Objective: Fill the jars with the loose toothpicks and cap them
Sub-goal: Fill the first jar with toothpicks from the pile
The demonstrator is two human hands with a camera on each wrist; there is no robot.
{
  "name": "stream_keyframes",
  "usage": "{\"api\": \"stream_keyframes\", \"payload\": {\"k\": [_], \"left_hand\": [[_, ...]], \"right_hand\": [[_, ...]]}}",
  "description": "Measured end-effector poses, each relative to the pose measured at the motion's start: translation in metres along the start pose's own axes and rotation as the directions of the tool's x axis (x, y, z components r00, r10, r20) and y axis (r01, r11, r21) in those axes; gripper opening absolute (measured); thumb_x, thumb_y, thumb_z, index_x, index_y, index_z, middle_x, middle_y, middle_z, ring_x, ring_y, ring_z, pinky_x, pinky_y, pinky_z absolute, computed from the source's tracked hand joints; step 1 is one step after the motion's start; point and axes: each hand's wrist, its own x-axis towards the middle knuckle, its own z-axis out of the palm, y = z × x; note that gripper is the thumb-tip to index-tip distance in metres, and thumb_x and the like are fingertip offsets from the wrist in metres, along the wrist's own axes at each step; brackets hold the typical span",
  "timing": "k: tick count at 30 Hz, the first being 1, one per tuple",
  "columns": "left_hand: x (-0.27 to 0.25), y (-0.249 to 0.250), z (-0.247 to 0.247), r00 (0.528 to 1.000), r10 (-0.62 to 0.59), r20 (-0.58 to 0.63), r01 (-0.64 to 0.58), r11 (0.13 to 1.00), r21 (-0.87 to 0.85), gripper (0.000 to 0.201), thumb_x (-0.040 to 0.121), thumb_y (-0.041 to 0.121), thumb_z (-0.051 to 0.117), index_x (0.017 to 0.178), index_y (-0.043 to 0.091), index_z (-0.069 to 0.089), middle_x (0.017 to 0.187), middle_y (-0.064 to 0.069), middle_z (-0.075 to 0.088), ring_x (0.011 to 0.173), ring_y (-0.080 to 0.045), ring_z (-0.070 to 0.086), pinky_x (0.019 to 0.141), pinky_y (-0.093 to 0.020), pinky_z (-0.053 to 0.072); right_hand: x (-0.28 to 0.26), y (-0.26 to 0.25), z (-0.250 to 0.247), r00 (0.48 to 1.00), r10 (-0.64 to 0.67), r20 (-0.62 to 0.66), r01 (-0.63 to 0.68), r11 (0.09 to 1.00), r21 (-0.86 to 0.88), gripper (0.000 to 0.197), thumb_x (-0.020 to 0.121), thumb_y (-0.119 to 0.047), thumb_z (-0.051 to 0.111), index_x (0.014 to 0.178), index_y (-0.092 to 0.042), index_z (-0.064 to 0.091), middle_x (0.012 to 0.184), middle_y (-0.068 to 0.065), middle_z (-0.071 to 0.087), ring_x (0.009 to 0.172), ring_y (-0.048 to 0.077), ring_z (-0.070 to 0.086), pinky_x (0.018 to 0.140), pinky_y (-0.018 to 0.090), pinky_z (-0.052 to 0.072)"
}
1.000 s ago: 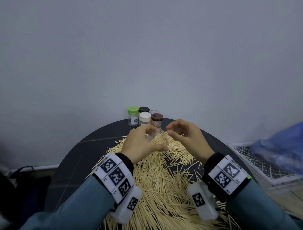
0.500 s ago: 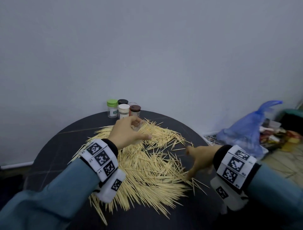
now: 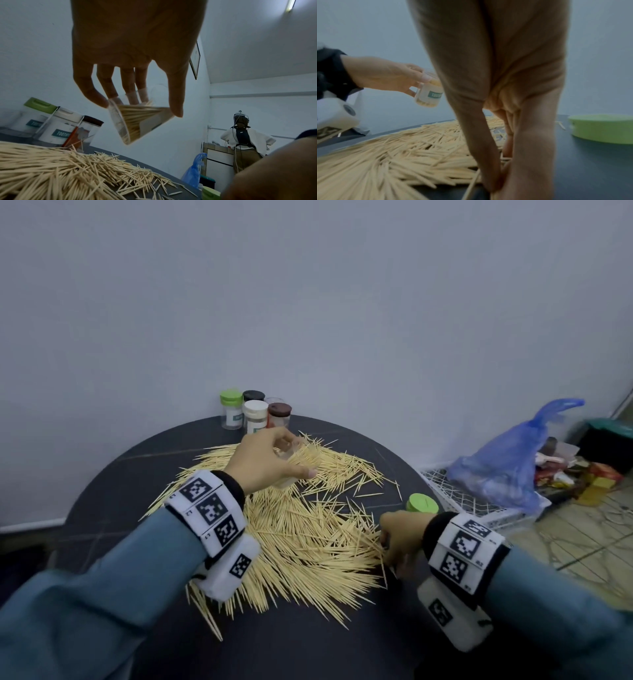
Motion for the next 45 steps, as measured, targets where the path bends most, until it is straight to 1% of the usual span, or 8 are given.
{"api": "stream_keyframes", "payload": {"k": [5,11,14,18,22,25,38,45], "left_hand": [[0.005,-0.006,-0.001,1.000,-0.015,-0.008,0.015,1.000,0.006,0.068,0.061,0.043,0.083,0.121,0.020,0.059,0.106,0.008,0.056,0.096,-0.011,0.053,0.085,-0.027,0.043],[0.007,-0.005,0.001,1.000,-0.006,-0.002,0.006,1.000,0.020,0.067,0.062,0.042,0.082,0.121,0.020,0.059,0.105,0.008,0.055,0.097,-0.011,0.054,0.089,-0.031,0.047],[0.006,-0.004,0.001,1.000,-0.003,0.004,0.003,1.000,0.021,0.067,0.063,0.042,0.081,0.121,0.019,0.058,0.105,0.007,0.055,0.097,-0.011,0.053,0.090,-0.032,0.047],[0.004,-0.003,0.000,1.000,-0.006,0.010,0.006,0.999,0.032,0.068,0.064,0.042,0.081,0.123,0.019,0.057,0.105,0.007,0.055,0.097,-0.012,0.053,0.089,-0.032,0.047],[0.001,-0.002,0.001,1.000,-0.008,0.017,0.008,0.999,0.037,0.068,0.064,0.041,0.082,0.123,0.018,0.057,0.105,0.008,0.055,0.098,-0.012,0.054,0.088,-0.030,0.045],[-0.001,0.000,0.003,0.999,0.002,0.033,-0.004,0.999,0.045,0.068,0.064,0.041,0.082,0.123,0.018,0.057,0.110,0.004,0.057,0.100,-0.013,0.055,0.090,-0.033,0.047],[0.003,-0.004,0.003,0.999,-0.012,0.039,0.010,0.999,0.048,0.068,0.063,0.043,0.083,0.122,0.019,0.059,0.107,0.006,0.057,0.102,-0.013,0.056,0.090,-0.036,0.049],[0.011,-0.009,0.001,0.999,-0.023,0.023,0.022,0.999,0.034,0.066,0.063,0.042,0.083,0.121,0.020,0.059,0.107,0.007,0.057,0.100,-0.011,0.054,0.085,-0.028,0.045]], "right_hand": [[0.023,-0.021,-0.014,0.998,-0.062,-0.013,0.062,0.994,0.086,0.030,0.085,-0.013,0.065,0.065,-0.022,0.043,0.117,0.015,0.063,0.106,0.024,0.061,0.061,0.019,0.046],[0.042,-0.035,-0.021,0.985,-0.086,-0.147,0.129,0.941,0.313,0.010,0.086,-0.009,0.063,0.089,-0.001,0.060,0.072,0.007,0.070,0.086,0.025,0.069,0.068,0.027,0.054],[0.023,-0.031,-0.025,0.980,-0.092,-0.177,0.128,0.970,0.209,0.032,0.092,-0.028,0.057,0.099,0.003,0.061,0.095,0.014,0.069,0.077,0.020,0.062,0.065,0.026,0.050],[-0.009,-0.028,-0.017,0.997,-0.072,0.030,0.069,0.995,0.071,0.068,0.069,-0.066,0.065,0.096,-0.004,0.062,0.073,0.002,0.063,0.055,0.011,0.053,0.058,0.023,0.045],[-0.029,-0.042,0.005,0.996,-0.066,0.052,0.065,0.997,0.033,0.103,0.055,-0.070,0.072,0.126,-0.004,0.035,0.093,0.001,0.057,0.069,0.013,0.056,0.069,0.029,0.049],[-0.032,-0.055,0.021,0.996,-0.086,-0.016,0.086,0.996,0.002,0.118,0.055,-0.067,0.075,0.138,-0.004,0.020,0.133,0.010,0.040,0.115,0.025,0.051,0.094,0.039,0.047],[0.015,-0.057,-0.013,0.978,-0.199,-0.067,0.199,0.980,-0.007,0.051,0.082,-0.038,0.067,0.117,-0.006,0.047,0.118,0.010,0.053,0.104,0.024,0.053,0.074,0.025,0.042],[0.036,-0.054,-0.031,0.943,-0.239,-0.232,0.230,0.971,-0.067,0.061,0.074,-0.042,0.074,0.121,-0.012,0.049,0.118,0.005,0.056,0.107,0.020,0.053,0.087,0.030,0.045]]}}
